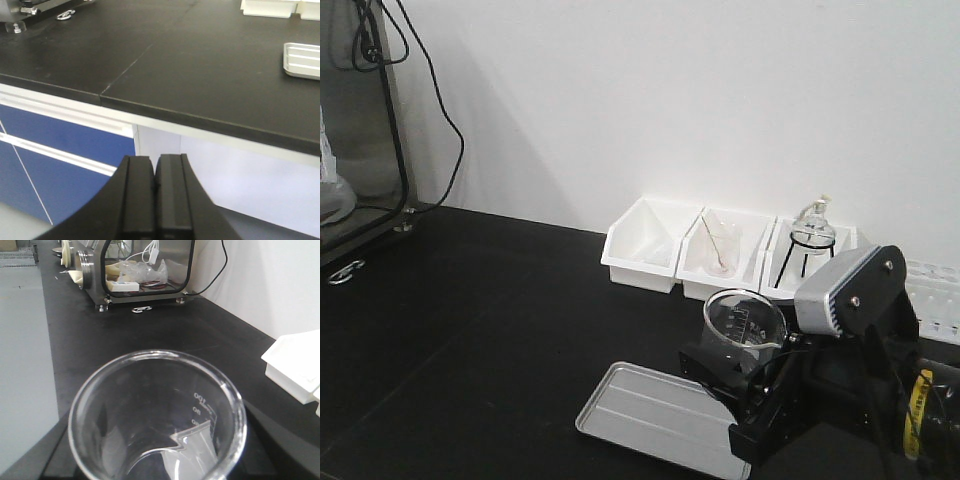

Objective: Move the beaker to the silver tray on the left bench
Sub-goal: 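Carry the beaker in the right gripper while the base turns to the bench, then lower the beaker onto the silver tray with the right gripper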

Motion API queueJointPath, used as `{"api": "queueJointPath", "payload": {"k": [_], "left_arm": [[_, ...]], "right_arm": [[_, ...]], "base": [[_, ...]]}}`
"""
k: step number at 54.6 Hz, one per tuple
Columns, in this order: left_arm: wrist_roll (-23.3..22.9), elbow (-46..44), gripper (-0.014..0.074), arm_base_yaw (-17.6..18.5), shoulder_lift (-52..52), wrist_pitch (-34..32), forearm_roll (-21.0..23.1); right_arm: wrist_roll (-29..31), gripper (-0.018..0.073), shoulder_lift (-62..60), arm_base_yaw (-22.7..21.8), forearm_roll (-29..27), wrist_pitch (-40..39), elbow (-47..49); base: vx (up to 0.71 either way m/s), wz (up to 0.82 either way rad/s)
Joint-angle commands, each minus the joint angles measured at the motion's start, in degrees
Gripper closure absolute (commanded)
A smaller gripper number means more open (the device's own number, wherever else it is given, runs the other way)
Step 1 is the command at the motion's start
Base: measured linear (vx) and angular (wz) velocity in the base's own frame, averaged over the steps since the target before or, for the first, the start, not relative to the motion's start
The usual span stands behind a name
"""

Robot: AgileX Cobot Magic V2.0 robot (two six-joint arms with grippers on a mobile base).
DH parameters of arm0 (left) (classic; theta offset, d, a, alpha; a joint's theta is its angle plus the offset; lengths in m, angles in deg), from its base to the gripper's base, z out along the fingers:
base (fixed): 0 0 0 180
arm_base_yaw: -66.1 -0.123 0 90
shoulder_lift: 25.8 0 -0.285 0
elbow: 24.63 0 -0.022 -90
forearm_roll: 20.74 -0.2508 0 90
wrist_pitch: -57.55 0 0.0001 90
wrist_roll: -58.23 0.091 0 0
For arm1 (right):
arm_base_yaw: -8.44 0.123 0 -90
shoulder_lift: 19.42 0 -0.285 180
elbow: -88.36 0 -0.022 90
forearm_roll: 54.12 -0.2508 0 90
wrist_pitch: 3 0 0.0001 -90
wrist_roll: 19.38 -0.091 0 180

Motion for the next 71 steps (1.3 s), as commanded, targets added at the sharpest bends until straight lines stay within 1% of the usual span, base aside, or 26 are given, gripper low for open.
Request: {"api": "queueJointPath", "payload": {"k": [1,33,71], "left_arm": [[-0.1,1.9,0.0595,0.2,-0.9,-4.7,0.1],[-0.1,1.9,0.0595,0.2,-0.9,-4.7,0.1],[-0.1,1.9,0.0595,0.2,-0.9,-4.7,0.1]], "right_arm": [[0.0,0.0566,-1.5,-0.1,-1.5,-1.3,2.1],[0.0,0.0566,-1.5,-0.1,-1.5,-1.3,2.1],[0.0,0.0566,-1.5,-0.1,-1.6,-1.4,2.1]], "base": [[0.18,0.03],[0.11,-0.06],[0.01,-0.02]]}}
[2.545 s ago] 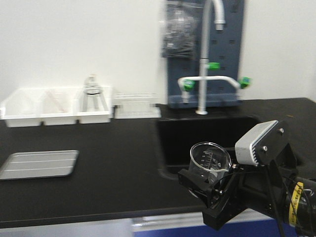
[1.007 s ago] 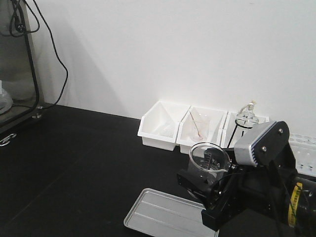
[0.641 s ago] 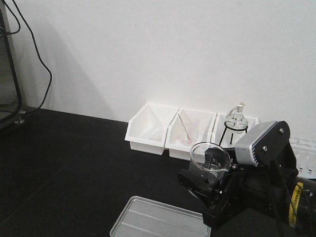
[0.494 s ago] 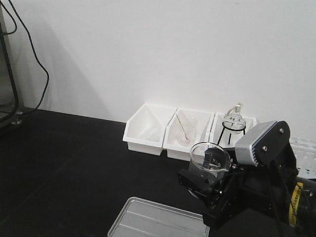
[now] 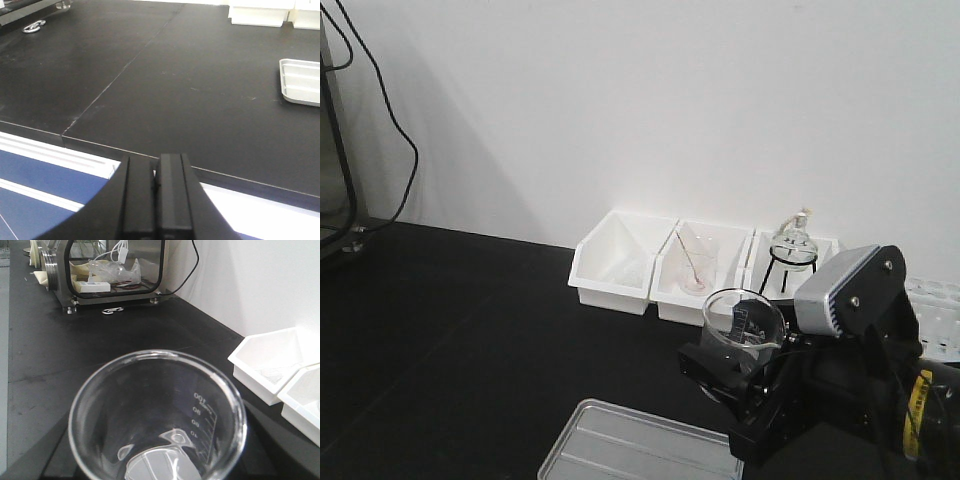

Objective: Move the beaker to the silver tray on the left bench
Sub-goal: 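Lower the beaker onto the silver tray with the right gripper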

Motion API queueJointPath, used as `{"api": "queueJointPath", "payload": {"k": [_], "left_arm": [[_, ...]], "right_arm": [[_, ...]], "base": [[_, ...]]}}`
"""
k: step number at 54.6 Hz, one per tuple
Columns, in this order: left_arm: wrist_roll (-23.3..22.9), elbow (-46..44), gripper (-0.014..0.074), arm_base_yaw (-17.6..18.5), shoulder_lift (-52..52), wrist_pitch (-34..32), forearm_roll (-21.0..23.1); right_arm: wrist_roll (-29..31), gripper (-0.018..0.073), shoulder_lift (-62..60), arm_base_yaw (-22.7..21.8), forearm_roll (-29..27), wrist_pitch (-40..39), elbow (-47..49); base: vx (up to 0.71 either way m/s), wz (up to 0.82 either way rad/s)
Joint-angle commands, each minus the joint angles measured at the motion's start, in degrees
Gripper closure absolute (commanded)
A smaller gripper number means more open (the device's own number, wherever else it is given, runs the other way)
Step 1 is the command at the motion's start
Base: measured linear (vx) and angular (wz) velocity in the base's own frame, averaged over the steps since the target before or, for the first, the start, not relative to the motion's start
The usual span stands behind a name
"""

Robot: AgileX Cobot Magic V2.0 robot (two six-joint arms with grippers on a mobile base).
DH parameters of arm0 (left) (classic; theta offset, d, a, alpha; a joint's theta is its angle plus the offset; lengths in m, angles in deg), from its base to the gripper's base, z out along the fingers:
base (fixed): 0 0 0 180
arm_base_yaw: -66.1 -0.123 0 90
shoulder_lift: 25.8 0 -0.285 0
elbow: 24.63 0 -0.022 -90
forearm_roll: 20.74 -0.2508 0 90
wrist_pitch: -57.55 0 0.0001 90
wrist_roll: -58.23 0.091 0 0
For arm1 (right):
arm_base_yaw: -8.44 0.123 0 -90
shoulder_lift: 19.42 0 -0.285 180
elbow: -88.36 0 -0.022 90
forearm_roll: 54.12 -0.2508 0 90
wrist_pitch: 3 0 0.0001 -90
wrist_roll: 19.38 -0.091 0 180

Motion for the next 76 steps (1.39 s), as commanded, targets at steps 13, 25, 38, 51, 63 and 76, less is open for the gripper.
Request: {"api": "queueJointPath", "payload": {"k": [13,25,38,51,63,76], "left_arm": [[-0.1,1.9,0.0595,0.2,-0.9,-4.7,0.1],[-0.1,1.9,0.0595,0.2,-0.9,-4.7,0.1],[-0.1,1.9,0.0595,0.2,-0.9,-4.7,0.1],[-0.1,1.9,0.0595,0.2,-0.9,-4.7,0.1],[-0.1,1.9,0.0595,0.2,-0.9,-4.7,0.1],[-0.1,1.9,0.0595,0.2,-0.9,-4.7,0.1]], "right_arm": [[0.0,0.0566,0.3,-0.1,-3.0,3.2,2.1],[0.3,0.0564,10.1,-0.1,-3.9,4.1,5.3],[0.8,0.0564,23.5,-0.1,-3.9,2.9,14.0],[2.3,0.0564,34.4,-0.1,-4.9,1.1,19.3],[8.1,0.0564,40.5,-0.1,-11.2,-1.9,19.9],[15.1,0.0563,44.5,-0.1,-21.5,-2.9,19.9]], "base": [[0.00,0.00],[0.00,0.00],[0.00,0.00],[0.00,0.00],[0.00,0.00],[0.00,0.00]]}}
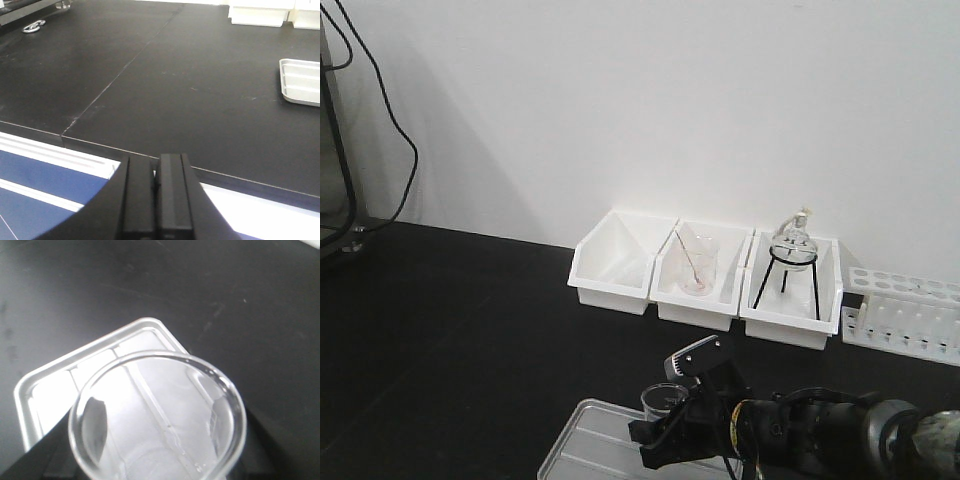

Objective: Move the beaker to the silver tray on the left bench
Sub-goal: 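Lower the beaker onto the silver tray with the right gripper, then open the right gripper and lift it away from the beaker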

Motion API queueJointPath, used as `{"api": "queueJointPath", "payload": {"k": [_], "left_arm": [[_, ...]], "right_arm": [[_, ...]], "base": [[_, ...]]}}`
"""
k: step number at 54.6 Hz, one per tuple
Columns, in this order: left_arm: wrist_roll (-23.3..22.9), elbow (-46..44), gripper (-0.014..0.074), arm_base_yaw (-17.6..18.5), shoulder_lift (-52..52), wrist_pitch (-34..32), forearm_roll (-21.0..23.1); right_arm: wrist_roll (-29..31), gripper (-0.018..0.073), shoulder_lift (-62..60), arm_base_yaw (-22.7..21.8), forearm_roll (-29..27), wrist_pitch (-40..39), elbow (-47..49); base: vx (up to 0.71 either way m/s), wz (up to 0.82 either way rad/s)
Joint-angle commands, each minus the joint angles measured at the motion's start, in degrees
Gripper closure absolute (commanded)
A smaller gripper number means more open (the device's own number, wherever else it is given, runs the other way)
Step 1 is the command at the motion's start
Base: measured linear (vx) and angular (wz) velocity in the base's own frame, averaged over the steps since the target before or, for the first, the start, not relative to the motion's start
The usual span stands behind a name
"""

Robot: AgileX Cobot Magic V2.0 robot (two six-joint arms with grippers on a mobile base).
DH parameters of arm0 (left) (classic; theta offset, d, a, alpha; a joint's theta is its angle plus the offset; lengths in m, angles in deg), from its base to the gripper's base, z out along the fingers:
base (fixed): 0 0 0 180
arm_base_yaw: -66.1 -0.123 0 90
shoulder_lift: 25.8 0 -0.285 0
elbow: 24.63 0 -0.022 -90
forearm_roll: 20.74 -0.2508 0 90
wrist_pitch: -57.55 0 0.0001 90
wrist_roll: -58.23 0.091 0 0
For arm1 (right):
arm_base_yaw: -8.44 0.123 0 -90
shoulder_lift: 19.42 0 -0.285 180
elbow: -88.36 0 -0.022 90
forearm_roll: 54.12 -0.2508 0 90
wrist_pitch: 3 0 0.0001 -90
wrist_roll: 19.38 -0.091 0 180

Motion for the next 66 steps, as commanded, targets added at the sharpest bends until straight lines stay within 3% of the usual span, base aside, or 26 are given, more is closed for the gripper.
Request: {"api": "queueJointPath", "payload": {"k": [1,24,32,50,56,66], "left_arm": [[-0.1,1.9,0.0595,0.2,-0.9,-4.7,0.1],[-0.1,1.9,0.0595,0.2,-0.9,-4.7,0.1],[-0.1,1.9,0.0595,0.2,-0.9,-4.7,0.1],[-0.1,1.9,0.0595,0.2,-0.9,-4.7,0.1],[-0.1,1.9,0.0595,0.2,-0.9,-4.7,0.1],[-0.1,1.9,0.0595,0.2,-0.9,-4.7,0.1]], "right_arm": [[2.0,0.0562,-1.9,-0.1,-5.2,-3.8,1.8],[2.2,0.0505,1.1,-0.1,-4.9,-3.7,1.8],[2.3,0.0397,1.1,-0.1,-5.0,-3.8,1.8],[2.2,-0.0003,0.9,-0.1,-4.9,-6.1,1.8],[2.2,-0.0053,0.3,-0.1,-4.8,-8.0,1.8],[2.2,-0.0050,-1.0,-0.1,-4.8,-7.9,1.8]], "base": [[0.00,0.00],[0.00,0.00],[0.00,0.00],[0.00,0.00],[0.00,0.00],[0.00,0.00]]}}
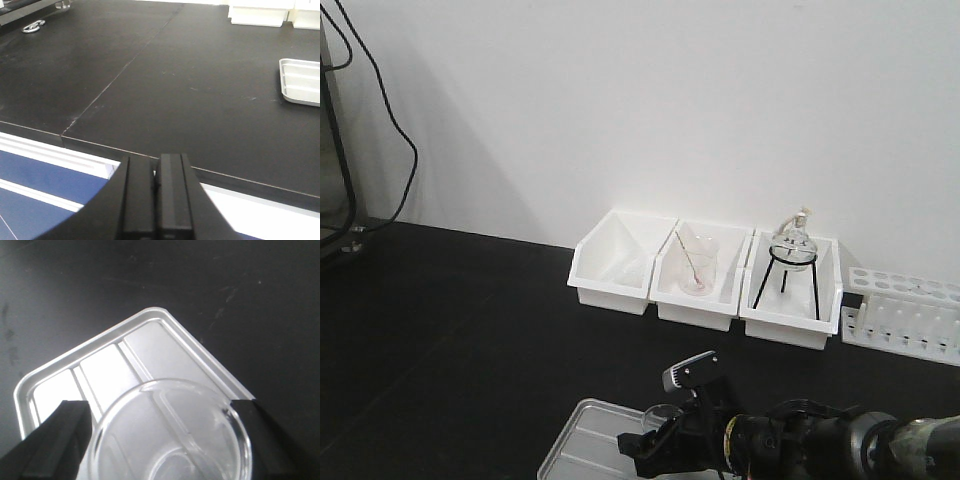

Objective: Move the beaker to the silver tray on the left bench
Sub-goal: 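Open the right gripper and lift it away from the beaker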

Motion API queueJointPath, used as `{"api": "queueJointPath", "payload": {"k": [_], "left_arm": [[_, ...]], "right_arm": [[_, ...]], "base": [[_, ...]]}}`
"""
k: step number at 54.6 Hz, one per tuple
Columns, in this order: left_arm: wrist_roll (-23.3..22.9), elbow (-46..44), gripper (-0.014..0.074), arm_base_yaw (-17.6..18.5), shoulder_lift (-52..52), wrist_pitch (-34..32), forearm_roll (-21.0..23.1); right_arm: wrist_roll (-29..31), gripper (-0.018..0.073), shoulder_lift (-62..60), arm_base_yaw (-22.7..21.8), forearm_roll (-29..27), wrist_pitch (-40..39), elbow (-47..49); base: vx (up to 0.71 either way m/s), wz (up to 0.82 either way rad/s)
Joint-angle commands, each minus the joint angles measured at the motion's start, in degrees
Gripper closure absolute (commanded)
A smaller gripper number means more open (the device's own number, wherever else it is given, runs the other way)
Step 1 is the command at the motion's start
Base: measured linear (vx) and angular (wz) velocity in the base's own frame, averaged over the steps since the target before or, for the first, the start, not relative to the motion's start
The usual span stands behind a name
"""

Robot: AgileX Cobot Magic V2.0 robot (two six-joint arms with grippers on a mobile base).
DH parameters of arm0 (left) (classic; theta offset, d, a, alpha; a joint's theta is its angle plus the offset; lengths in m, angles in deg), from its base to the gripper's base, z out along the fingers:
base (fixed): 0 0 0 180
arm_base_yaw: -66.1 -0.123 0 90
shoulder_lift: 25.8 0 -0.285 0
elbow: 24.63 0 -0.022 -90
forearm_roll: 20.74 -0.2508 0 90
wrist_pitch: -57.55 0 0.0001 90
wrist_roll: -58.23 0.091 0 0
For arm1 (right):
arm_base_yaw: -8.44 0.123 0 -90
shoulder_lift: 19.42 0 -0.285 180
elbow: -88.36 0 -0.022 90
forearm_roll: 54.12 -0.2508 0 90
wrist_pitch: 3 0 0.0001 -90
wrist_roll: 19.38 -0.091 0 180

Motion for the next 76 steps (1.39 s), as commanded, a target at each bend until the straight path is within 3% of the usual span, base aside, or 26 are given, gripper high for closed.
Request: {"api": "queueJointPath", "payload": {"k": [1,9,20,40,58,76], "left_arm": [[-0.1,1.9,0.0595,0.2,-0.9,-4.7,0.1],[-0.1,1.9,0.0595,0.2,-0.9,-4.7,0.1],[-0.1,1.9,0.0595,0.2,-0.9,-4.7,0.1],[-0.1,1.9,0.0595,0.2,-0.9,-4.7,0.1],[-0.1,1.9,0.0595,0.2,-0.9,-4.7,0.1],[-0.1,1.9,0.0595,0.2,-0.9,-4.7,0.1]], "right_arm": [[0.6,-0.0049,-4.8,-0.1,-1.0,-3.5,1.5],[0.3,-0.0041,-6.5,-0.1,-0.1,-3.6,1.3],[-3.7,-0.0034,-9.0,-0.1,7.2,-3.5,1.1],[-3.9,-0.0034,-19.5,-0.2,7.5,-3.7,0.1],[-6.7,-0.0034,-48.0,-0.2,8.1,-1.8,-21.5],[-6.8,-0.0034,-70.0,-0.2,8.1,5.4,-29.3]], "base": [[0.00,0.00],[0.00,0.00],[0.00,0.00],[0.00,0.00],[0.00,0.00],[0.00,0.00]]}}
